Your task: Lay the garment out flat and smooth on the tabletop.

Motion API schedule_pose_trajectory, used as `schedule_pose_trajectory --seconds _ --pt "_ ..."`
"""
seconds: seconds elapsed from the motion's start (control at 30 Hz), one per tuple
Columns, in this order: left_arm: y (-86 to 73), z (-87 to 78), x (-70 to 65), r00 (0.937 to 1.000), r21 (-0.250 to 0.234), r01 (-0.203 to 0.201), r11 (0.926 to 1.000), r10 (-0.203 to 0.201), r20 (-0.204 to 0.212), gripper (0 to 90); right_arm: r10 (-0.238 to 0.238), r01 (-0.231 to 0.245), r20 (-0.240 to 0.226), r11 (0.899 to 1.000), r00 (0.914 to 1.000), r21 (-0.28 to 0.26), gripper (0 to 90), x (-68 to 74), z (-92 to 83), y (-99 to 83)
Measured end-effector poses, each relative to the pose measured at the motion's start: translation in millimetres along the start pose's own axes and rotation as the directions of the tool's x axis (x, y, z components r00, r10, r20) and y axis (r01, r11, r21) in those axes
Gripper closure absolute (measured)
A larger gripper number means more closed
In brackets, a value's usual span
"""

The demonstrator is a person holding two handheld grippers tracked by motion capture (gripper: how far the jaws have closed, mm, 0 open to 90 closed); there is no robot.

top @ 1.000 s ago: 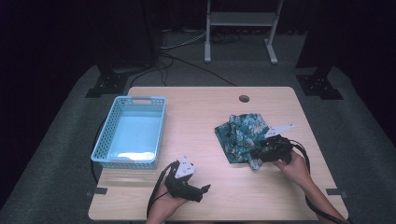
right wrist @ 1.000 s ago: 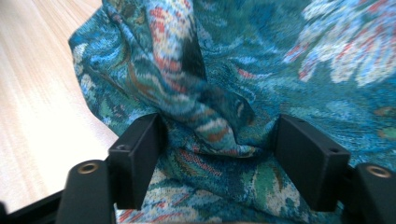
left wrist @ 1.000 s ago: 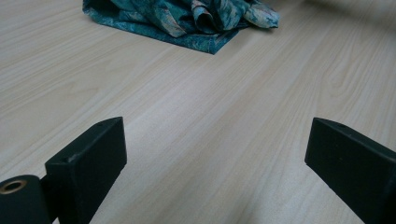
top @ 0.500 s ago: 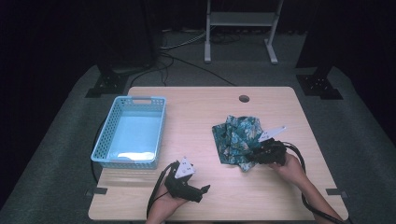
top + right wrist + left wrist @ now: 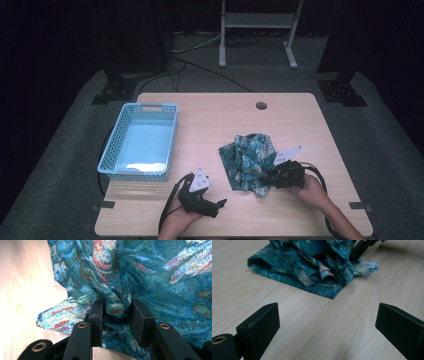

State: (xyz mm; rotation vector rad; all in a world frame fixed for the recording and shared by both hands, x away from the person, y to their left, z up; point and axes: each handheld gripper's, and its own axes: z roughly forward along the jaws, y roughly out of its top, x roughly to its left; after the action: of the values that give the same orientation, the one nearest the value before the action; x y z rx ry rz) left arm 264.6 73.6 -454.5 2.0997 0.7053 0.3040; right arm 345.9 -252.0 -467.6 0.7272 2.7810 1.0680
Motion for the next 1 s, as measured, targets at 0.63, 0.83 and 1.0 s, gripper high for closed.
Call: schedule_pose_trajectory --seconds 0.63,0.83,1.0 --pt "-1.8 3.4 -1.3 0.9999 0.006 -0.011 0.9999 0.011 0.003 4.8 -0.044 0.043 -0.055 0.999 0.9975 -0.017 65.9 42.3 0.9 -8.9" --pt "-2.6 3.8 -0.9 1.0 0.007 -0.007 0.9999 0.007 0.003 4.8 -0.061 0.061 -0.065 0.998 0.996 -0.006 65.8 53.3 2.4 -7.6" --pt "-3.0 5.1 -1.4 0.9999 0.012 -0.008 0.9999 0.008 0.007 4.8 -0.074 0.074 -0.074 0.997 0.9945 0.001 65.9 61.4 3.8 -6.3"
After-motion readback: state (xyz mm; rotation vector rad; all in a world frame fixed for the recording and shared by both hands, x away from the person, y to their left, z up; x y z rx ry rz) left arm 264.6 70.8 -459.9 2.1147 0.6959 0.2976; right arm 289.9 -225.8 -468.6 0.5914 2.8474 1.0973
